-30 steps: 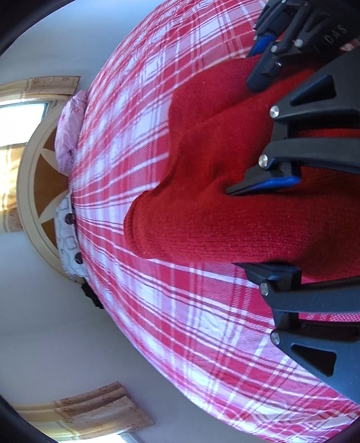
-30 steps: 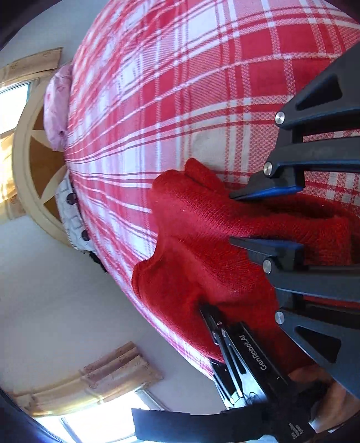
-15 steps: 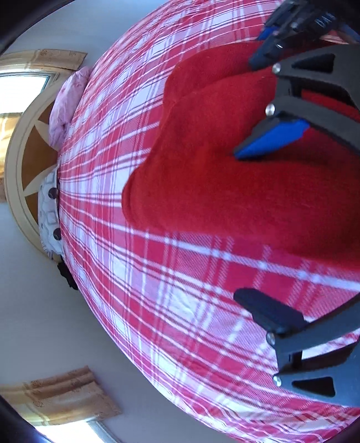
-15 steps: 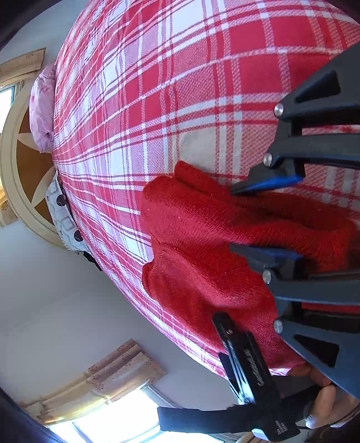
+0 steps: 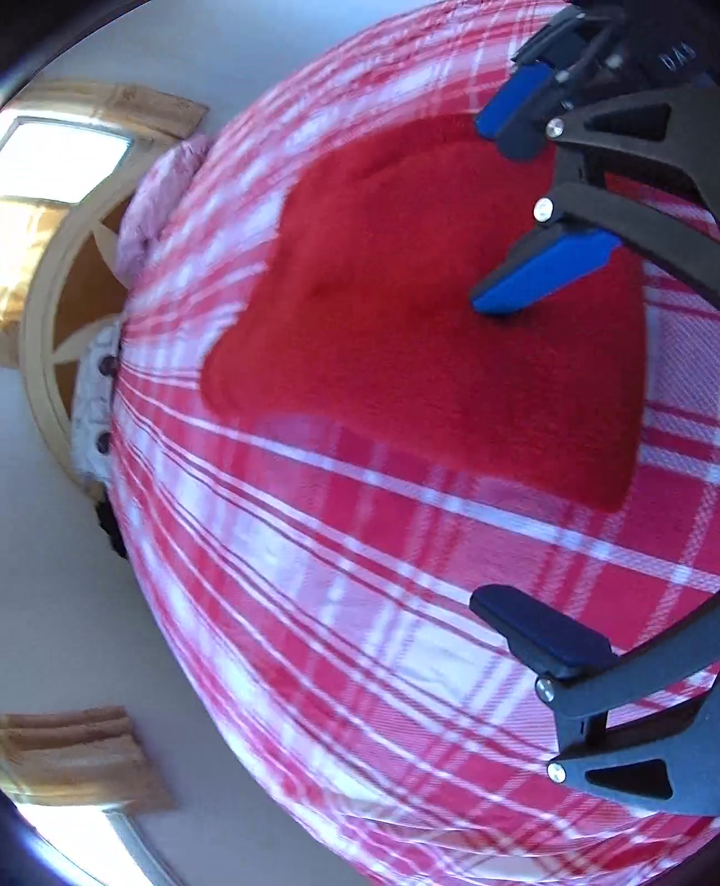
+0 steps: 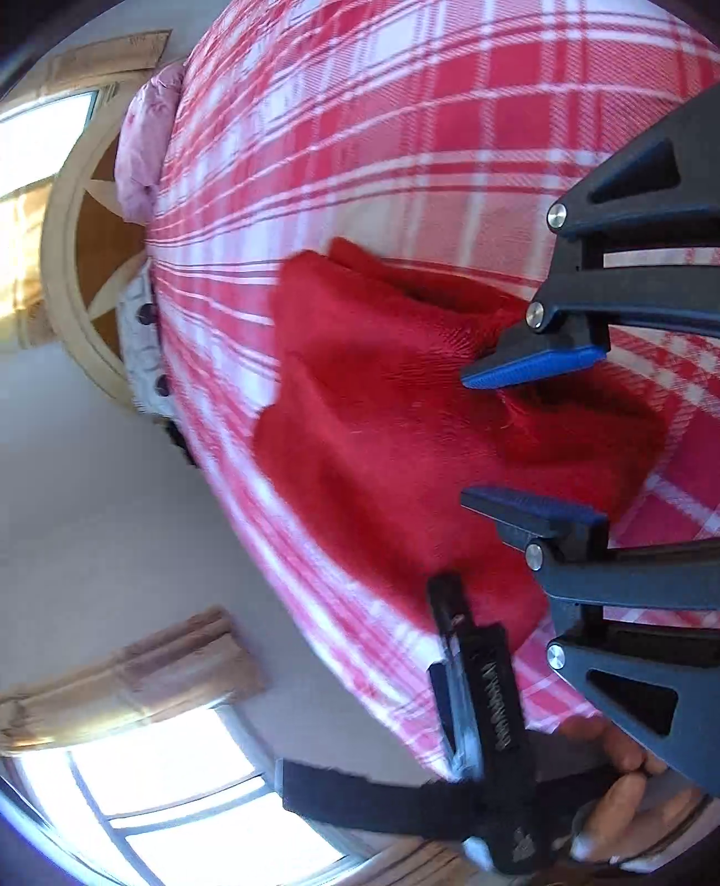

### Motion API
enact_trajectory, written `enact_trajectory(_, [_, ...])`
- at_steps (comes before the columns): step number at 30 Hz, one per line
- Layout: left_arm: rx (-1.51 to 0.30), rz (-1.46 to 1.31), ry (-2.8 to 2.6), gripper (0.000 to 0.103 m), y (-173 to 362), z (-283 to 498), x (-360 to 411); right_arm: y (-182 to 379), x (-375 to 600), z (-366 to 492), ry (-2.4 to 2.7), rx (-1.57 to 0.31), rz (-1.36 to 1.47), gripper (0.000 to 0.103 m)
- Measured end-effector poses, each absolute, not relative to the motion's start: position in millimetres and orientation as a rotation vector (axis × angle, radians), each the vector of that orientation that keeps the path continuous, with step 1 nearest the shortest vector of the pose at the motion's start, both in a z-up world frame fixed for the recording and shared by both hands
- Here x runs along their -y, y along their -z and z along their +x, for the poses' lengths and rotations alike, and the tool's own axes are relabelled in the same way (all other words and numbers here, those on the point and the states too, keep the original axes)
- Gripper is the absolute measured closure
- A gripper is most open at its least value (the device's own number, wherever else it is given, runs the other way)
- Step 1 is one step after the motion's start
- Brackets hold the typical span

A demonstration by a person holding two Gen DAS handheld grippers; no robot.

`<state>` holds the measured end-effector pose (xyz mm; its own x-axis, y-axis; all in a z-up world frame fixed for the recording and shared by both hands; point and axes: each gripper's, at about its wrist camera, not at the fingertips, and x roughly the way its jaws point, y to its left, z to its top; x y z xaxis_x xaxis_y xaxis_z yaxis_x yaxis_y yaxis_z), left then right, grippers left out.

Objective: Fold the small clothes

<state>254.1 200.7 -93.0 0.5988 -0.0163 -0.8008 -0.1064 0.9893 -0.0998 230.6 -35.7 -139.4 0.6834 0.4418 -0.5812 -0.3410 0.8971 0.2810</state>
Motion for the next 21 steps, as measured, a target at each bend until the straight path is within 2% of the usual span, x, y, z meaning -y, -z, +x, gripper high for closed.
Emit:
enact_trajectory(5, [-0.944, -0.152, -0.081, 0.001, 107, 240, -212, 158, 45, 221, -0.438, -0.784, 0.136, 0.065])
enact_trajectory(8, [-0.945, -0.156, -0.078, 0.001, 107, 242, -213, 163, 65, 228, -0.475, -0.848, 0.275, 0.065])
enact_trajectory(14, [-0.824, -0.130, -0.066, 0.003, 66, 238, -210, 106, 100, 243, -0.436, -0.650, 0.319, 0.064])
enact_trajectory(17, [-0.780, -0.158, -0.034, 0.003, 50, 253, -210, 96, 109, 272, -0.404, -0.647, 0.354, 0.064])
enact_trajectory(21, [-0.766, -0.161, -0.018, 0.003, 55, 274, -197, 100, 83, 317, -0.433, -0.709, 0.303, 0.064])
